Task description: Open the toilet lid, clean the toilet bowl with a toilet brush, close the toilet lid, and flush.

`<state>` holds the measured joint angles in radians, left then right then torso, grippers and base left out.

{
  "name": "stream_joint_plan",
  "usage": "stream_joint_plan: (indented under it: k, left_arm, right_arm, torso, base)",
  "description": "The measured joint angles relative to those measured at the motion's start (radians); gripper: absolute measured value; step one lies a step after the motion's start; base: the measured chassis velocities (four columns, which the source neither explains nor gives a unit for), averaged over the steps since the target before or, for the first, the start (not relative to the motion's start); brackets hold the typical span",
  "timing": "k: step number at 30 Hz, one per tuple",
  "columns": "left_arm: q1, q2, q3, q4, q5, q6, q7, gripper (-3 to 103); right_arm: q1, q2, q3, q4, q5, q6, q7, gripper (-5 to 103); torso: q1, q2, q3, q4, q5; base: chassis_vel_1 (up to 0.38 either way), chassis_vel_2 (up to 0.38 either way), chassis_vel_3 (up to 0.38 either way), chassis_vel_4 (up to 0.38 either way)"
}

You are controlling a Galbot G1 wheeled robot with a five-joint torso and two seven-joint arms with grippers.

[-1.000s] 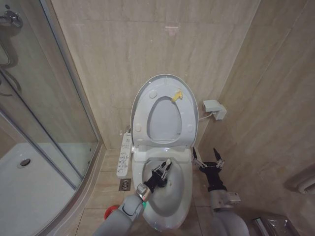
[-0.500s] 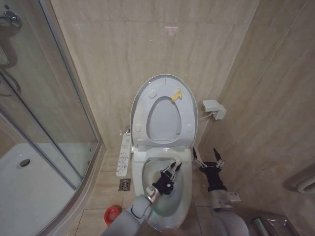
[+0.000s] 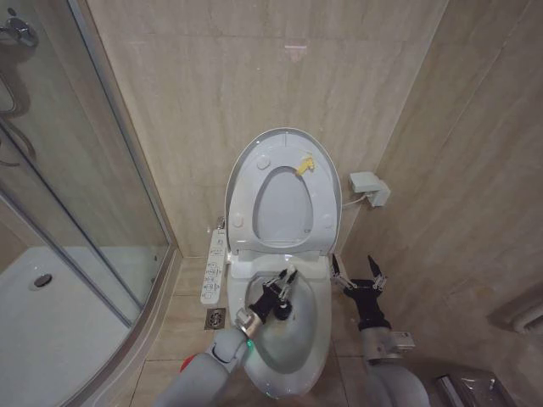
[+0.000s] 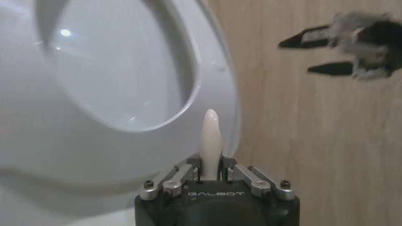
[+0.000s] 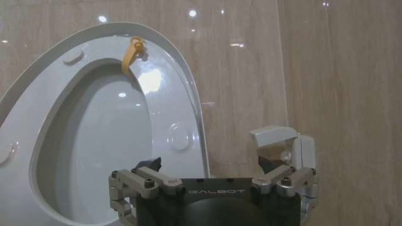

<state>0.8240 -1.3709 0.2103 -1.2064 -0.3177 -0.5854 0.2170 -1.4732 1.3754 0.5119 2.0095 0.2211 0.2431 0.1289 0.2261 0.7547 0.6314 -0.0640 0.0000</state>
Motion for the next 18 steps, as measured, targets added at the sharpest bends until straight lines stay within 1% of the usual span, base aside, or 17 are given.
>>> stream_joint_plan:
  k: [5, 10, 12, 15, 18]
  left_arm:
    - [0.017, -0.021, 0.026, 0.010, -0.001, 0.000, -0.002, 21]
    - [0.029, -0.016, 0.030, 0.045, -0.022, -0.002, 0.002, 21]
    - [0.034, 0.000, 0.013, 0.065, -0.025, -0.001, 0.002, 21]
    - [0.037, 0.017, -0.013, 0.065, -0.026, 0.000, 0.001, 21]
    - [0.048, 0.040, -0.048, 0.023, -0.026, 0.007, -0.013, 21]
  right_arm:
    - [0.000, 0.000, 0.000, 0.000, 0.000, 0.000, 0.000, 100]
    - [0.000, 0.000, 0.000, 0.000, 0.000, 0.000, 0.000, 100]
    - [0.000, 0.000, 0.000, 0.000, 0.000, 0.000, 0.000, 100]
    - [0.000, 0.000, 0.000, 0.000, 0.000, 0.000, 0.000, 100]
    - [0.000, 0.000, 0.000, 0.000, 0.000, 0.000, 0.000, 100]
  torso:
    - [0.000, 0.000, 0.000, -0.0001, 0.0000]
    - [0.000, 0.000, 0.000, 0.0000, -0.0001]
    - [0.000, 0.000, 0.000, 0.0002, -0.0001]
    - [0.000, 0.000, 0.000, 0.0003, -0.0002]
    - [0.000, 0.000, 0.000, 0.0002, -0.0001]
  base:
    - [0.000, 0.000, 0.000, 0.000]
    - [0.000, 0.000, 0.000, 0.000]
    - [0.000, 0.000, 0.000, 0.000]
    - [0.000, 0.000, 0.000, 0.000]
    - [0.000, 0.000, 0.000, 0.000]
